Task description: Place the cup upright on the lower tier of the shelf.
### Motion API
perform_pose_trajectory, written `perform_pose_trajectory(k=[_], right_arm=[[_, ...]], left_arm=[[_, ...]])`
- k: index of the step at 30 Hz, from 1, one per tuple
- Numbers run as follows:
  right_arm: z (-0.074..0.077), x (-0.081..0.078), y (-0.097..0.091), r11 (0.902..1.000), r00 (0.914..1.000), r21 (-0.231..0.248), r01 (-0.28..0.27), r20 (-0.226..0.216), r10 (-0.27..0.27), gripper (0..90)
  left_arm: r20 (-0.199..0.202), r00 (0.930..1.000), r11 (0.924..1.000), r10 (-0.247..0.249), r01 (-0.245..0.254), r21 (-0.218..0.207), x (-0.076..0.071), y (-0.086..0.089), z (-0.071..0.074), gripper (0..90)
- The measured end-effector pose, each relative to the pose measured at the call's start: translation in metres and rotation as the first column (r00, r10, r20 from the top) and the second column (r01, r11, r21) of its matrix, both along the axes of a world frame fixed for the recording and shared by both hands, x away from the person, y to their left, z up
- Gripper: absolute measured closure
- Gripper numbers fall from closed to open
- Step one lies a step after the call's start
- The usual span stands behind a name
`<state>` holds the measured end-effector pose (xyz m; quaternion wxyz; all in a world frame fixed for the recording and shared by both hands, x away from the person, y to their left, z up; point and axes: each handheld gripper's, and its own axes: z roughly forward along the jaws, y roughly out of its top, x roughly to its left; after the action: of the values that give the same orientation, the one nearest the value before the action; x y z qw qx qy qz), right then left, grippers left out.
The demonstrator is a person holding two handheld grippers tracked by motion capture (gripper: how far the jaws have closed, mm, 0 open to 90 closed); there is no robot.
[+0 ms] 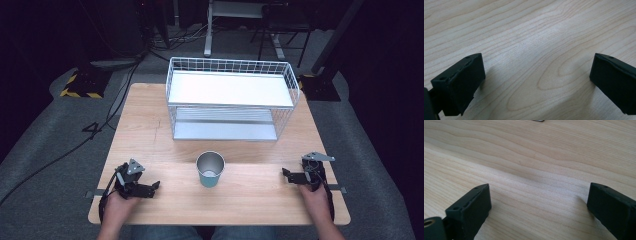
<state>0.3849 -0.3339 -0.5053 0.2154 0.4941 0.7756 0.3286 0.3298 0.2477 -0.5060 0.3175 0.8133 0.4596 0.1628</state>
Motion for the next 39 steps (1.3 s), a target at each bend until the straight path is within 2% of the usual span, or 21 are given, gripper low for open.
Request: perform_pose_trajectory(k=[7, 9, 10, 18, 19, 25, 28, 29, 31, 35, 39], right_arm=[[0.000, 0.000, 0.000, 1.0000, 1.0000, 0.001, -0.002, 0.001, 0.002, 5.6], [0.000, 0.000, 0.000, 1.0000, 1.0000, -0.001, -0.001, 0.001, 0.001, 5.5], [0.000, 0.000, 0.000, 1.0000, 1.0000, -0.001, -0.001, 0.001, 0.001, 5.5], [0.000, 0.000, 0.000, 1.0000, 1.0000, -0.001, -0.005, 0.000, 0.005, 5.5], [0.000, 0.000, 0.000, 1.0000, 1.0000, -0.001, -0.005, 0.000, 0.005, 5.5], [0.000, 0.000, 0.000, 1.0000, 1.0000, -0.001, -0.005, 0.000, 0.005, 5.5], [0.000, 0.000, 0.000, 1.0000, 1.0000, -0.001, -0.005, 0.000, 0.005, 5.5], [0.000, 0.000, 0.000, 1.0000, 1.0000, -0.001, -0.005, 0.000, 0.005, 5.5], [0.000, 0.000, 0.000, 1.0000, 1.0000, -0.001, -0.005, 0.000, 0.005, 5.5], [0.000, 0.000, 0.000, 1.0000, 1.0000, -0.001, -0.005, 0.000, 0.005, 5.6], [0.000, 0.000, 0.000, 1.0000, 1.0000, -0.001, -0.005, 0.000, 0.005, 5.5]], left_arm=[[-0.017, 0.9998, 0.9999, 0.008, -0.008, 0.007, 0.000, -0.001, 0.002, 1.3], [-0.024, 0.9996, 0.9998, 0.016, -0.016, -0.010, 0.000, -0.002, 0.004, 1.6], [-0.020, 0.9996, 0.9994, 0.021, -0.022, -0.026, -0.001, -0.002, 0.006, 1.7], [0.028, 0.9994, 0.9980, 0.021, -0.019, -0.061, -0.007, -0.002, 0.021, 2.2], [0.033, 0.9991, 0.9968, 0.025, -0.023, -0.076, -0.008, -0.003, 0.022, 2.2], [0.066, 0.9978, 0.9943, -0.010, 0.017, -0.105, -0.012, -0.013, 0.032, 2.5], [0.093, 0.9952, 0.9880, -0.029, 0.043, -0.148, -0.015, -0.020, 0.036, 2.5], [0.093, 0.9952, 0.9880, -0.029, 0.043, -0.148, -0.015, -0.020, 0.036, 2.5], [0.106, 0.9935, 0.9831, -0.041, 0.059, -0.173, -0.016, -0.024, 0.038, 2.5], [0.138, 0.9887, 0.9774, -0.058, 0.084, -0.194, -0.020, -0.033, 0.041, 2.5], [0.149, 0.9857, 0.9717, -0.079, 0.110, -0.209, -0.020, -0.041, 0.042, 2.5]])
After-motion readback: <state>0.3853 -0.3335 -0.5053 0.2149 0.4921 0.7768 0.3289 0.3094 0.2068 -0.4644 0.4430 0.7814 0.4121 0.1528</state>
